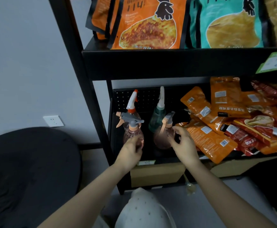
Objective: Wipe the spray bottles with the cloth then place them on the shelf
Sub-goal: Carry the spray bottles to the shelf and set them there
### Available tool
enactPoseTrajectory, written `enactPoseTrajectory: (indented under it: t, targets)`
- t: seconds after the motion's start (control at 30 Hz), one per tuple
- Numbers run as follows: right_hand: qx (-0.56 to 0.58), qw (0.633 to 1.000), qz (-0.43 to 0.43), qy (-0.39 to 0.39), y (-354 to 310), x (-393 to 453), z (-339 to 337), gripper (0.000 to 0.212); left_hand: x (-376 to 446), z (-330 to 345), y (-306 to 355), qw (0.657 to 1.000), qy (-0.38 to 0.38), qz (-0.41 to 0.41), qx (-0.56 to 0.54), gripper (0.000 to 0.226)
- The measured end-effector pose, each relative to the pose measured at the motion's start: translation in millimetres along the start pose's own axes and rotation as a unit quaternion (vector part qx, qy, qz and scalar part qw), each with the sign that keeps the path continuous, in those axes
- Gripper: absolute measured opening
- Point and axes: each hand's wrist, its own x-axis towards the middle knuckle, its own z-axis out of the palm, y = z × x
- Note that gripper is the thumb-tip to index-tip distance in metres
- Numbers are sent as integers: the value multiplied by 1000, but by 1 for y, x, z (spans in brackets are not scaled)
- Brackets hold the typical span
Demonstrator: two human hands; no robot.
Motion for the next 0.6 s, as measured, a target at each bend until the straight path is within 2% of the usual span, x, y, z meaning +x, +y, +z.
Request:
enactPoseTrajectory:
  t: [0.17,0.33,0.43,0.6]
  targets:
    - [7,999,1,-40,-10,-24,24,26,-11,-15,-8,998,46,-49,-2,45]
    - [-16,989,15,-146,-30,-29,55,45,-11,-19,-10,992,51,-112,-28,50]
    - [-10,988,30,-148,-45,-26,71,52,-4,-21,-7,990,43,-126,-49,59]
    - [24,989,50,-137,-53,-22,91,58,16,-24,-2,982,51,-106,-147,55]
